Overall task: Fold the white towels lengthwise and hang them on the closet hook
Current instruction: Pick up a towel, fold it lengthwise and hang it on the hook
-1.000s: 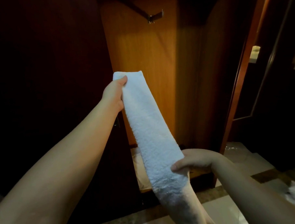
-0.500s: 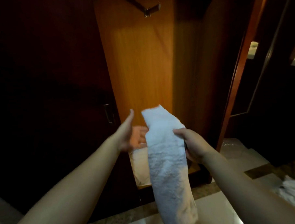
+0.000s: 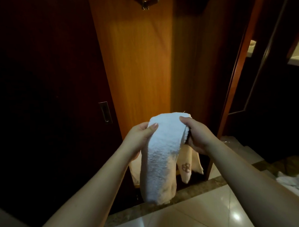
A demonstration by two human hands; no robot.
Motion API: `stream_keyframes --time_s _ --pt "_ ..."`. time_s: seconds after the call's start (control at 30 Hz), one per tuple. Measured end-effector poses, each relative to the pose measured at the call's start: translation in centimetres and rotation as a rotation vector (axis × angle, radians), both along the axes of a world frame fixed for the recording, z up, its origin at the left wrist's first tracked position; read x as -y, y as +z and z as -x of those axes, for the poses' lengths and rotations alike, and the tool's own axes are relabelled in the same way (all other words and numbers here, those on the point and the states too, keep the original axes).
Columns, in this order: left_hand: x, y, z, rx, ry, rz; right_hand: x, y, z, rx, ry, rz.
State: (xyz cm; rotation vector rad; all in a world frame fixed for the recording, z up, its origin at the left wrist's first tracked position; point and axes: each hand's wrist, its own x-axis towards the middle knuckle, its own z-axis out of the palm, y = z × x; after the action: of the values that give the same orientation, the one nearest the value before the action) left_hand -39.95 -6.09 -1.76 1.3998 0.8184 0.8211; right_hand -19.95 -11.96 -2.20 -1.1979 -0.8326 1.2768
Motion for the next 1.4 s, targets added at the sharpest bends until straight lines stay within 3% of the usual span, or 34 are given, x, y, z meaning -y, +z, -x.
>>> stream_keyframes --time_s 0.07,0.13,0.23,0.3,0.4,0.63,0.8,0.9,1.1,1.27,1.4 --pt "0.1 0.8 0.0 0.016 -0.031 -0.004 0.6 0.1 0.6 -0.186 0.106 0.06" --pt "0.1 1.4 0.0 -0.079 -0.012 -0.074 1.0 0.4 1.1 -0.211 0.216 0.095" --pt "0.3 1.2 -0.3 -0.254 0.196 -0.274 0.2 1.5 1.7 -0.119 0.13 0.085" --pt "1.1 0.6 -0.3 -0.269 0.328 -0.437 -0.4 2.5 2.3 -0.095 0.088 0.07" --pt "3.4 -0.8 -0.9 -0.189 0.29 -0.553 -0.9 3.9 3.3 -0.05 0.094 0.055" --pt "4.2 -1.5 -2.6 -0.231 0.409 -0.623 -1.2 6.8 5.4 0.29 0.048 0.011" --pt "3.3 -0.4 -3.4 -0.344 0.473 -0.818 -1.2 7.4 5.5 0.411 -0.026 -0.01" --pt "2.0 0.3 -3.1 -0.39 0.531 -0.82 -1.4 7.1 5.2 0.409 -0.145 -0.043" --pt "-2.2 -0.1 0.1 -0.715 0.638 -0.781 -0.7 8.5 2.7 0.454 -0.46 -0.21" --pt "-5.2 -2.7 3.9 -0.806 0.593 -0.662 -0.8 9.9 -0.5 0.266 -0.614 -0.231" --pt "-5.9 -3.7 5.8 -0.724 0.608 -0.571 -0.9 9.5 -1.6 0.146 -0.616 -0.212"
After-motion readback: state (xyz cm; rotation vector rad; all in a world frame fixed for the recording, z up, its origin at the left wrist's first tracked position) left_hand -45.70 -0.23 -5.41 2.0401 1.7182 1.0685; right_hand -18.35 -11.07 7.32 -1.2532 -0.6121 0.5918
